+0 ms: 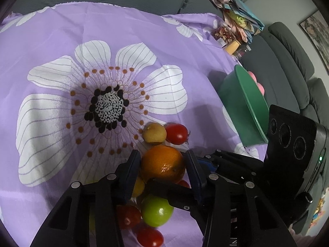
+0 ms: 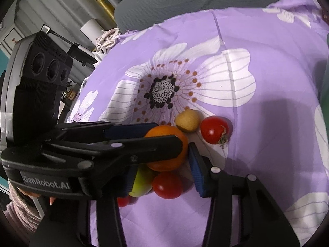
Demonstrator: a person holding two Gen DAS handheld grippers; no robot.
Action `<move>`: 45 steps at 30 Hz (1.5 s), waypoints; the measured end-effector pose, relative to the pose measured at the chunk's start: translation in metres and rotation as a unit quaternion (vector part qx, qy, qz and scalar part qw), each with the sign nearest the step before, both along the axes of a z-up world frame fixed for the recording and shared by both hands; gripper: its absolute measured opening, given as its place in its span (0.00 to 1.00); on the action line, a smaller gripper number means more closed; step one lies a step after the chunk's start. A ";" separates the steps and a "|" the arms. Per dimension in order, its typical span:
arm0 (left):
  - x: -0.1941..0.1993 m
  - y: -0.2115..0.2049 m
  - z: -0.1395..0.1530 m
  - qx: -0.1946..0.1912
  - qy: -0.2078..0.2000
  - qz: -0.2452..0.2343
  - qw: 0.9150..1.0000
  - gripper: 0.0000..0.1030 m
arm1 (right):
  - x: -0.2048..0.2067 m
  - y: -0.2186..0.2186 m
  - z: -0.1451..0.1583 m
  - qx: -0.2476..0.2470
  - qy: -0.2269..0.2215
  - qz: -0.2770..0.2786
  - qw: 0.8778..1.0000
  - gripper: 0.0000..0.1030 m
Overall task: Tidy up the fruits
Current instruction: 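Carry the large orange with the left gripper to the green bowl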
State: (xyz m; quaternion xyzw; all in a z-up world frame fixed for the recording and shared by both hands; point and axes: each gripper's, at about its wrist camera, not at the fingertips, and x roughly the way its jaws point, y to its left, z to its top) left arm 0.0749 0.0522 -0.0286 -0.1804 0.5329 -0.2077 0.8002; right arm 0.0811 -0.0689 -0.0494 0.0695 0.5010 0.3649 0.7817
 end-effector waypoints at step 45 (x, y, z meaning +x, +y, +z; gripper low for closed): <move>-0.082 -0.071 0.068 0.047 -0.126 0.000 0.991 0.44 | -0.097 -0.067 0.064 0.034 -0.126 -0.021 0.991 0.45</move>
